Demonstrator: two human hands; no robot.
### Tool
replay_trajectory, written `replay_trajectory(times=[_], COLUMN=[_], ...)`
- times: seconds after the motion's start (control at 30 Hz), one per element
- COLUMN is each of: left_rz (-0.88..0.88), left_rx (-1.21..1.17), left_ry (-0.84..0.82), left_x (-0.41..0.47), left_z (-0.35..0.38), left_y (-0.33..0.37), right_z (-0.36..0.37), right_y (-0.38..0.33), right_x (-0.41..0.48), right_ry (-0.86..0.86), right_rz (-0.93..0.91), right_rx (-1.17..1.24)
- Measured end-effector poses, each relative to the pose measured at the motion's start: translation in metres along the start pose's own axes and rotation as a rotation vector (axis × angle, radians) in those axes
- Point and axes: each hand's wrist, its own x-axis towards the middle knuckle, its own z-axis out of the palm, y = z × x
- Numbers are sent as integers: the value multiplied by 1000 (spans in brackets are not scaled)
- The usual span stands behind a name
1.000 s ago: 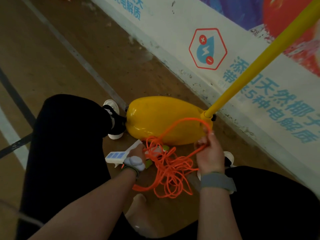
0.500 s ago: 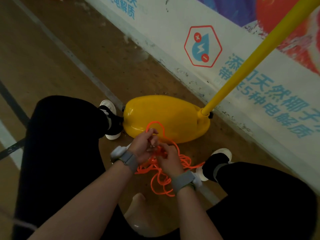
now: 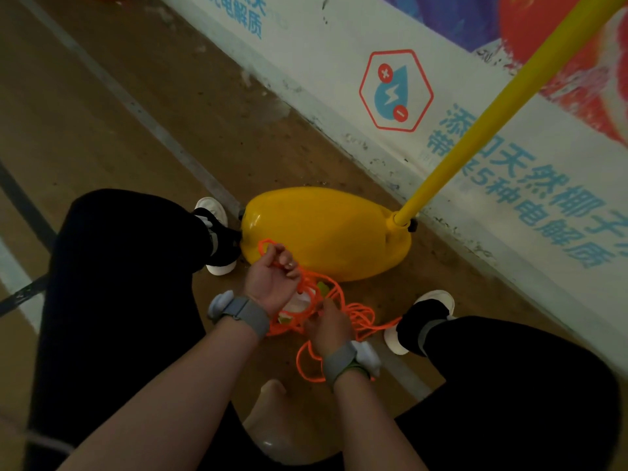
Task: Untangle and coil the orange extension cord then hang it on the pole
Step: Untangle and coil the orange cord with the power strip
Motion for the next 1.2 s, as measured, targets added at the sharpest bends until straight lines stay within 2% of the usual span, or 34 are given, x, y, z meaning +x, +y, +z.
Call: replay_trajectory(times=[0.1, 0.2, 0.3, 0.37, 0.5, 0.57, 0.7, 0.87, 1.0, 1.07, 1.2], left_rz=[-123, -216, -278, -305, -318, -335, -377, -443, -490, -523, -595], left_rx=[53, 117, 209, 235, 295, 337, 425, 532, 616, 650, 647], left_ry=[-62, -118, -159, -166, -165, -182, -228, -287, -359, -388, -461], left_x=[-5, -9, -10, -11, -9, -8, -9, -11, -12, -13, -15], left_z=[-1, 1, 2, 0, -1, 1, 1, 1, 3, 6, 8], left_y=[-11, -16, -12, -9, -3, -3, 0, 1, 3, 4, 7], right_z=[1, -2, -2, -1, -8, -5, 0, 2, 1, -1, -2], right_y=[5, 3, 5, 11, 20, 21, 21, 20, 25, 30, 26], right_x=[2, 1, 2, 8, 19, 18, 16, 19, 19, 20, 22], right_ry=[-43, 9, 51, -3, -172, -124, -14, -99, -194, -234, -113], right_rz=[-1, 21, 18, 15, 158, 131, -17, -62, 99, 106, 51], right_rx=[107, 231, 252, 346, 679, 649, 366, 397, 644, 671, 704])
